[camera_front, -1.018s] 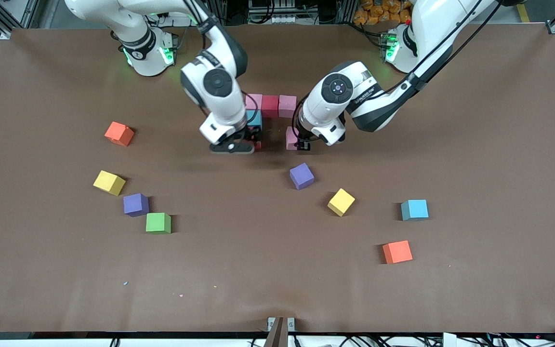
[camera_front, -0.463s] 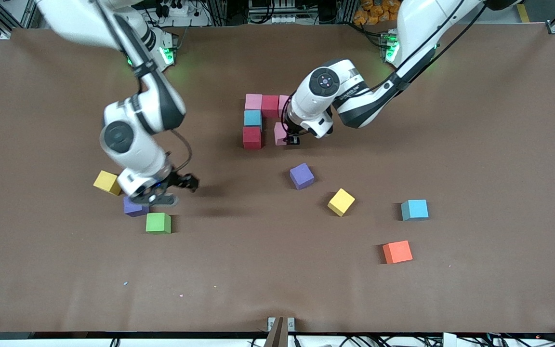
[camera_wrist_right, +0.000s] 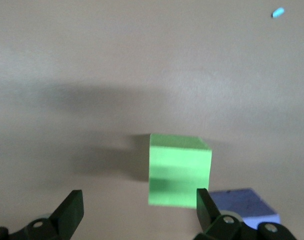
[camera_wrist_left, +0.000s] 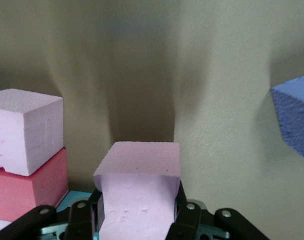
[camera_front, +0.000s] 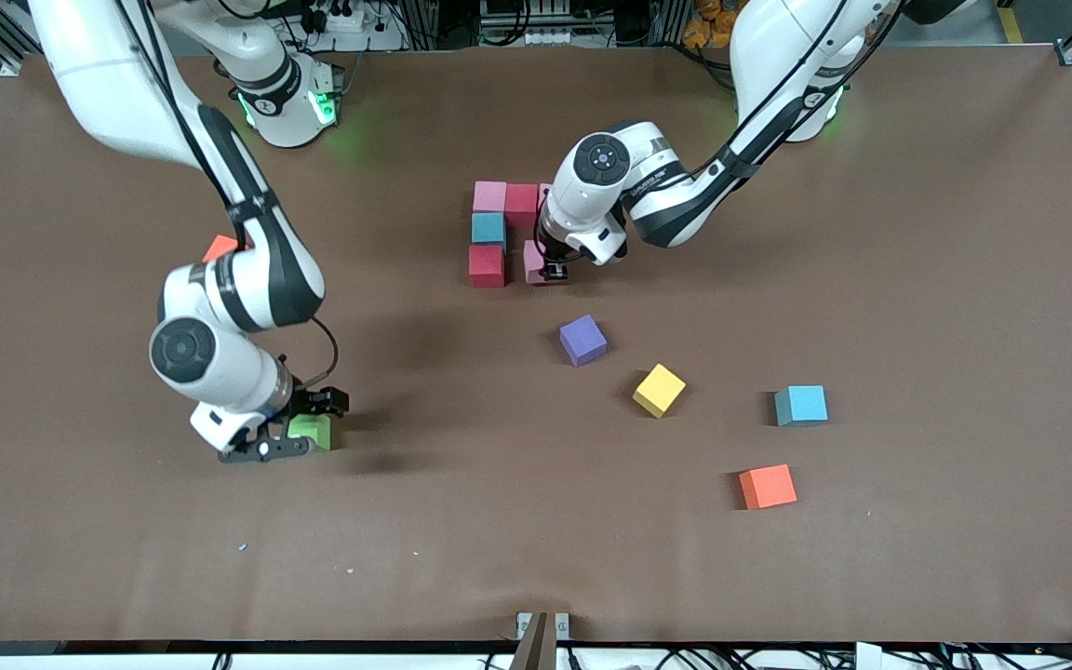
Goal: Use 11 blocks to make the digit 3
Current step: 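Grasp the green cube with the right gripper while the left gripper holds pink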
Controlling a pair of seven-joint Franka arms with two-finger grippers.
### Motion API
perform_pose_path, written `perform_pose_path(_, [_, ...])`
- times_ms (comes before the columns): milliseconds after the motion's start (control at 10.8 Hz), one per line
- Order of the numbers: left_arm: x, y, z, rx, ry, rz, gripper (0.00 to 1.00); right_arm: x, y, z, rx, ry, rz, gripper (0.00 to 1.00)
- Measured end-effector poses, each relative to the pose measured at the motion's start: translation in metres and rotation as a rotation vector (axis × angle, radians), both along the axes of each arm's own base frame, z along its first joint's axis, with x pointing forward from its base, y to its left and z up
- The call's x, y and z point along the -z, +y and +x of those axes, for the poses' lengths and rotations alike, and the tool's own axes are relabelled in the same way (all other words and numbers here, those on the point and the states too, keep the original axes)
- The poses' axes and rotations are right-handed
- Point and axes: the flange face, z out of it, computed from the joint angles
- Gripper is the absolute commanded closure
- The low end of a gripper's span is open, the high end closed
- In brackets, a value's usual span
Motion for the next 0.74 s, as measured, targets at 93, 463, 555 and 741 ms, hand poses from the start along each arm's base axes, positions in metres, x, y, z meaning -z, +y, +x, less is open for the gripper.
perform_pose_path(93, [0.003, -0.003, -0.003, 0.014, -0.005, 0.001, 1.0, 0.01, -0.002, 0.006, -0.017, 0.004, -0.011, 0.0])
perform_pose_path(463, [0.021, -0.017, -0.008, 0.041, -0.025, 0.024, 1.0, 0.032, -0.013, 0.014, -0.051, 0.021, -0.026, 0.0])
perform_pose_path(555, [0.022, -0.022, -0.006, 0.033, -0.026, 0.018, 1.0, 0.036, -0.02, 0.016, -0.063, 0.026, -0.027, 0.0])
perform_pose_path(741, [0.022, -0.029, 0.0, 0.027, -0.029, 0.006, 1.0, 0.042, -0.033, 0.018, -0.066, 0.03, -0.027, 0.0])
